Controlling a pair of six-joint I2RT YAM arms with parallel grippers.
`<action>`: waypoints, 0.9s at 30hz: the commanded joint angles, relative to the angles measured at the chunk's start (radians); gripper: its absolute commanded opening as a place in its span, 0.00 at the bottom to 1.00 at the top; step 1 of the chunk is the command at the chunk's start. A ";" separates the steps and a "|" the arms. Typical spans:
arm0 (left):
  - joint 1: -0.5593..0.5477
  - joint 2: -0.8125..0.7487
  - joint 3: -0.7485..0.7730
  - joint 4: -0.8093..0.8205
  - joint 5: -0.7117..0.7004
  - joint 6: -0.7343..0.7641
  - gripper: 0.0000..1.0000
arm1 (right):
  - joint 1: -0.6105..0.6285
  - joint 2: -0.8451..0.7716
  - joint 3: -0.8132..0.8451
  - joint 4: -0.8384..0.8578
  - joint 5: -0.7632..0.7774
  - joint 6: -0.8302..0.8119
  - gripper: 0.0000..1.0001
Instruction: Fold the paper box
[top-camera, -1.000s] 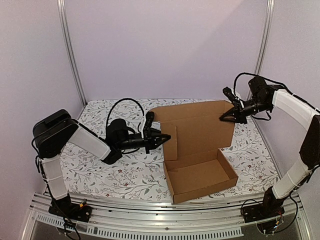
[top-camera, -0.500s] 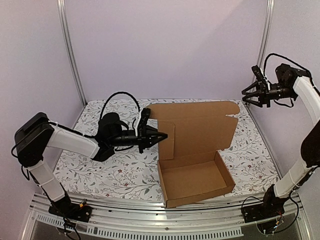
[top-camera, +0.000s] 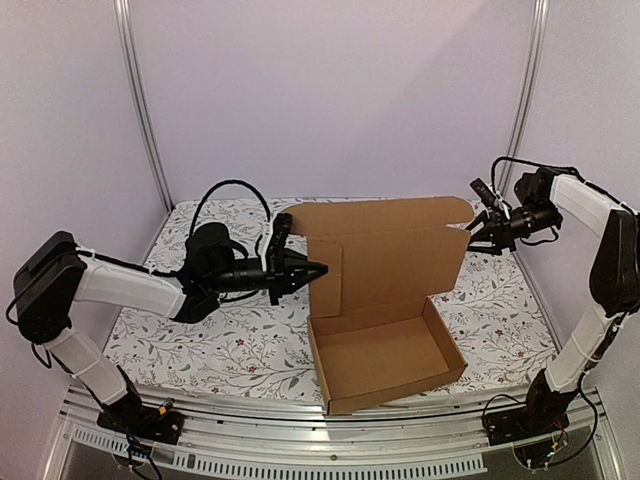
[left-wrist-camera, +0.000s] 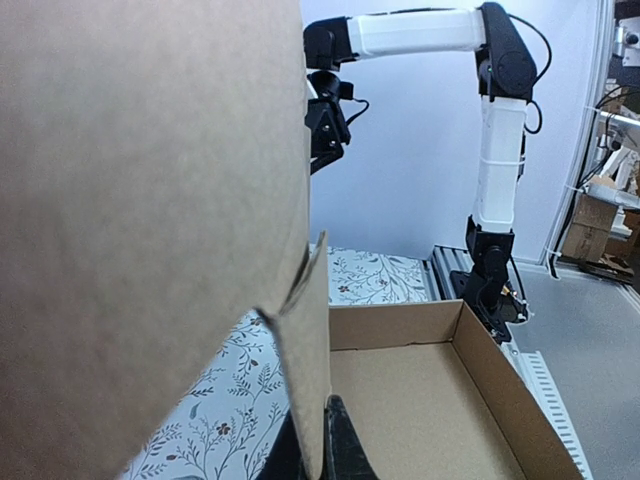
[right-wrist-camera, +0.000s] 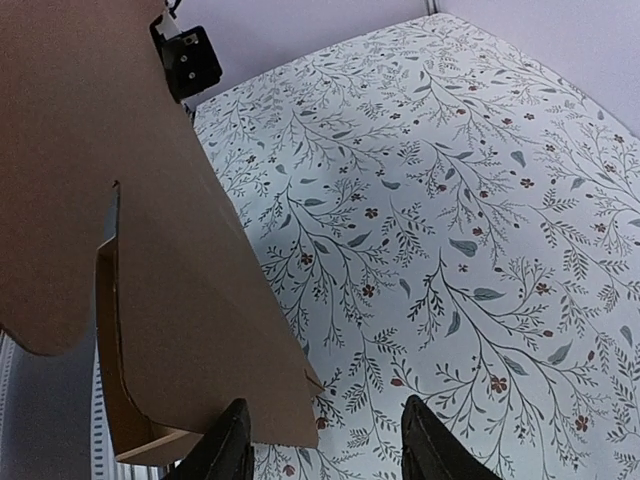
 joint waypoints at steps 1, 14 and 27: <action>0.010 0.005 -0.031 0.122 -0.069 -0.040 0.00 | 0.049 -0.080 -0.046 -0.071 0.024 -0.110 0.50; 0.015 0.023 -0.019 0.162 -0.112 -0.075 0.00 | 0.164 -0.120 -0.072 -0.055 0.079 -0.080 0.53; 0.031 -0.023 -0.064 0.136 -0.115 -0.072 0.00 | 0.136 -0.064 0.010 -0.230 0.034 -0.211 0.54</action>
